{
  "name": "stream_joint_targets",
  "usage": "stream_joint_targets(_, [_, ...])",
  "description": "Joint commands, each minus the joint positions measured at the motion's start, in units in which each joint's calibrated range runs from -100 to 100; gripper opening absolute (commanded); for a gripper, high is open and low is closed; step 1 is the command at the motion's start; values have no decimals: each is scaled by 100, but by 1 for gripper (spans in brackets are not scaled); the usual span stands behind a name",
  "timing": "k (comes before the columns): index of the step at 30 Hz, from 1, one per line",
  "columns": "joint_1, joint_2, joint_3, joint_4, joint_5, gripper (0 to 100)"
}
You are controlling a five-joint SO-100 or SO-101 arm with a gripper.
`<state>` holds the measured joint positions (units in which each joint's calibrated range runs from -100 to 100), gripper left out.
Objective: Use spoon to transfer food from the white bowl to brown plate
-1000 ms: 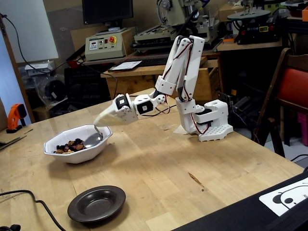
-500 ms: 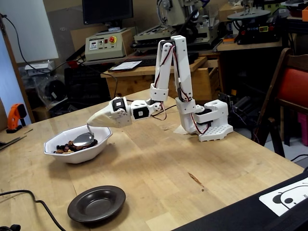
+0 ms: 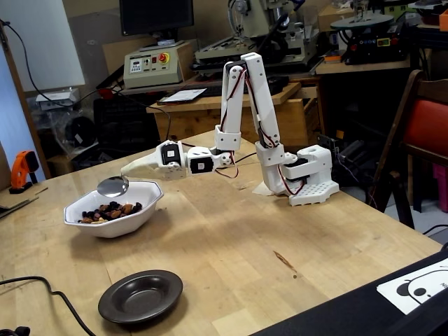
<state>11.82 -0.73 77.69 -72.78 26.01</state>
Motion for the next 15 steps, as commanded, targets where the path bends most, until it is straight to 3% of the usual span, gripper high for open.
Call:
stream_joint_targets(1, [151, -25, -212, -129, 137, 3])
stream_joint_targets(15, [173, 0, -194, -121, 171, 3])
